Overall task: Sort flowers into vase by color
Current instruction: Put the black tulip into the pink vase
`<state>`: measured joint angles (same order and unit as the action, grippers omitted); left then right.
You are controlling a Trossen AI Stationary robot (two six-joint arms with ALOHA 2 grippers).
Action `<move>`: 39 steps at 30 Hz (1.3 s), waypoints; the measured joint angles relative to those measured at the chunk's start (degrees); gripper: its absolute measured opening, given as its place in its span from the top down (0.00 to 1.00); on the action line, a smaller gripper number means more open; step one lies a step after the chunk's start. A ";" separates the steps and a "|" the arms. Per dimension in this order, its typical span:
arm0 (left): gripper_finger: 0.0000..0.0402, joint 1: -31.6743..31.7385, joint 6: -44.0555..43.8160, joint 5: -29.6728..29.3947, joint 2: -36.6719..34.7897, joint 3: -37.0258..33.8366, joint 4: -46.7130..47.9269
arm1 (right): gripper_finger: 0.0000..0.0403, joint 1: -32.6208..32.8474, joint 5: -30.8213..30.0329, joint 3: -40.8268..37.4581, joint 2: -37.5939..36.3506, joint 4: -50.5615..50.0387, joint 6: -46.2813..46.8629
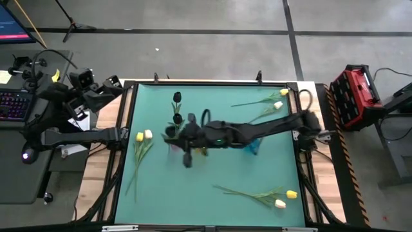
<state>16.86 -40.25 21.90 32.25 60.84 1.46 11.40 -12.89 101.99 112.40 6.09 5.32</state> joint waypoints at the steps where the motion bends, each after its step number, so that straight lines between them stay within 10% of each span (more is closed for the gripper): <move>1: 0.62 0.00 0.00 -0.03 0.00 0.00 -0.01 | 1.00 -0.29 -1.54 1.59 1.44 -0.85 -0.77; 14: 0.62 0.00 0.00 -0.09 -0.11 0.00 -0.02 | 1.00 -1.76 -16.64 8.85 7.24 -7.93 -7.32; 39: 0.62 -0.02 -0.05 -0.16 -0.11 0.00 -0.03 | 1.00 -2.64 -13.69 8.91 7.19 -7.59 -4.26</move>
<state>16.84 -40.30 21.74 32.14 60.84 1.43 8.75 -26.58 110.91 119.59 -1.51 1.06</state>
